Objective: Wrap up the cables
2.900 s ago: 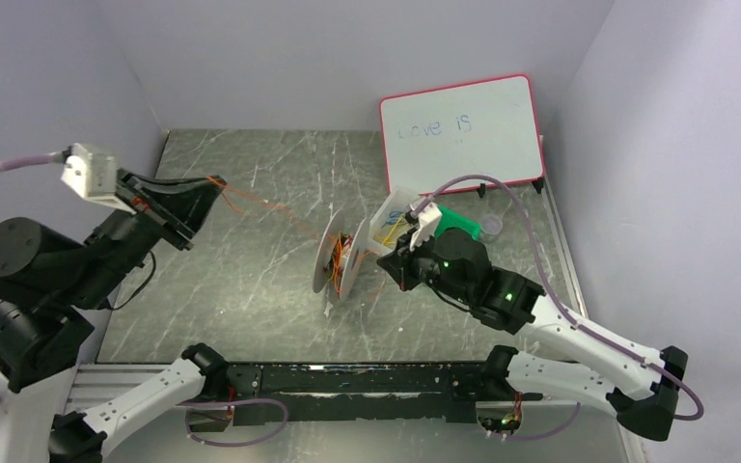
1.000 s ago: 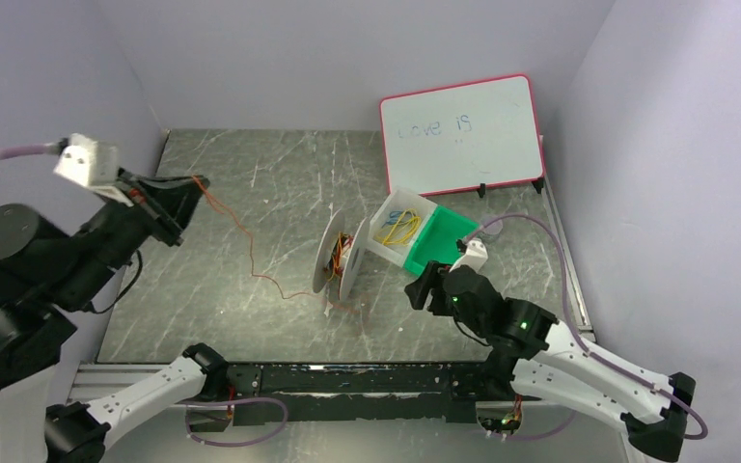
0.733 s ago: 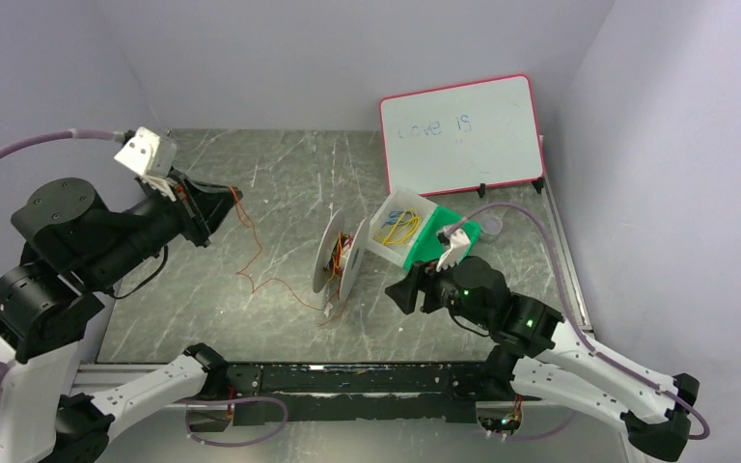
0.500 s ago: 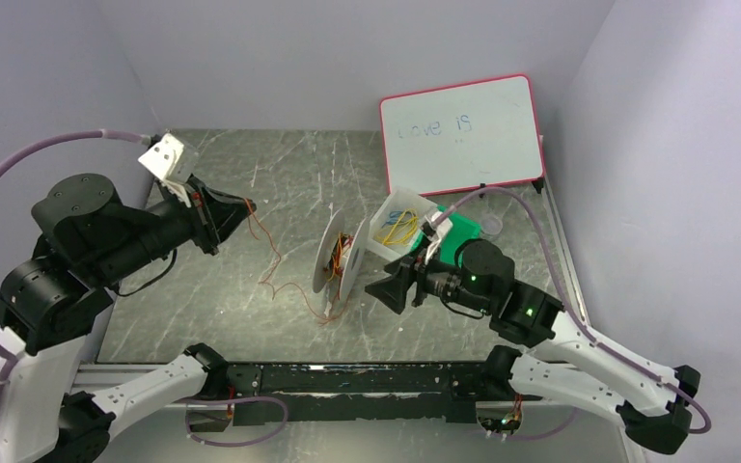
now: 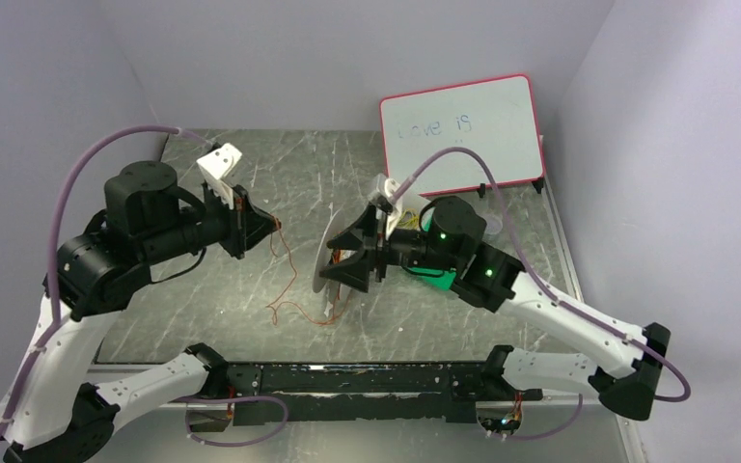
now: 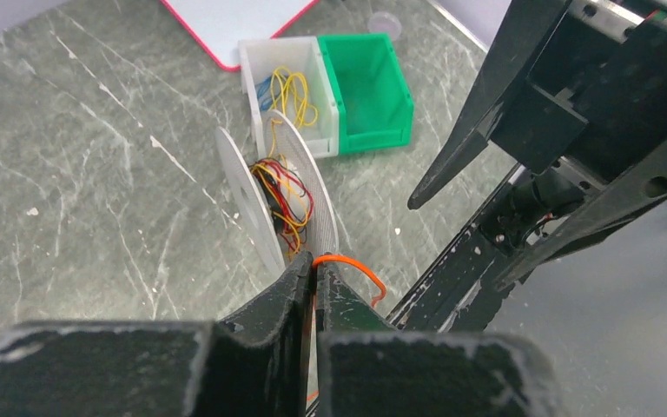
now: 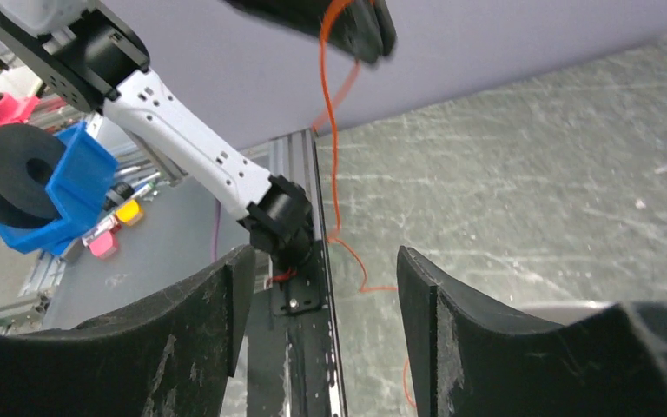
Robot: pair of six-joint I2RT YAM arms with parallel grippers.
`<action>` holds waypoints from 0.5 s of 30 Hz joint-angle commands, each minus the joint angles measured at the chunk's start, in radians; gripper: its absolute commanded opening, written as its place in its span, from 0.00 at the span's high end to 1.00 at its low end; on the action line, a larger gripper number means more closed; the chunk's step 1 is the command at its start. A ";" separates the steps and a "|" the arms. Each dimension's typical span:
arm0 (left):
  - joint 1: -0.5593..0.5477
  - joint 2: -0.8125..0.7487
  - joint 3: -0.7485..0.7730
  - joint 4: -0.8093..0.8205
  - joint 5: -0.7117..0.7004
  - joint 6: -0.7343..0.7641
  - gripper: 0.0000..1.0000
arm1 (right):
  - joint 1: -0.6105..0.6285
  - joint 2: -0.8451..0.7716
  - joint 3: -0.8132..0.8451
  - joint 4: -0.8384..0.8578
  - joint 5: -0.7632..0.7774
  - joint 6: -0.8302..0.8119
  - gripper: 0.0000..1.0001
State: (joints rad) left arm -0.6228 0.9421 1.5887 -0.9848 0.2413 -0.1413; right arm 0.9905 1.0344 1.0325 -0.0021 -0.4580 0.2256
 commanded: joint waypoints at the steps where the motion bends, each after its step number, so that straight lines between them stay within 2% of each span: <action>1: 0.004 0.007 -0.051 0.031 0.033 0.018 0.93 | 0.004 0.077 0.081 0.094 -0.066 0.011 0.38; 6: 0.003 0.022 -0.104 0.077 0.072 0.010 0.93 | 0.004 0.164 0.155 0.077 -0.024 0.045 0.43; 15: 0.004 0.040 -0.134 0.099 0.081 0.018 0.93 | 0.004 0.269 0.234 0.015 -0.041 0.065 0.49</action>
State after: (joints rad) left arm -0.6228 0.9813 1.4555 -0.9310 0.2871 -0.1375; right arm 0.9905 1.2835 1.2392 0.0345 -0.4900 0.2787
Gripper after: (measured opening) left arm 0.077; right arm 0.526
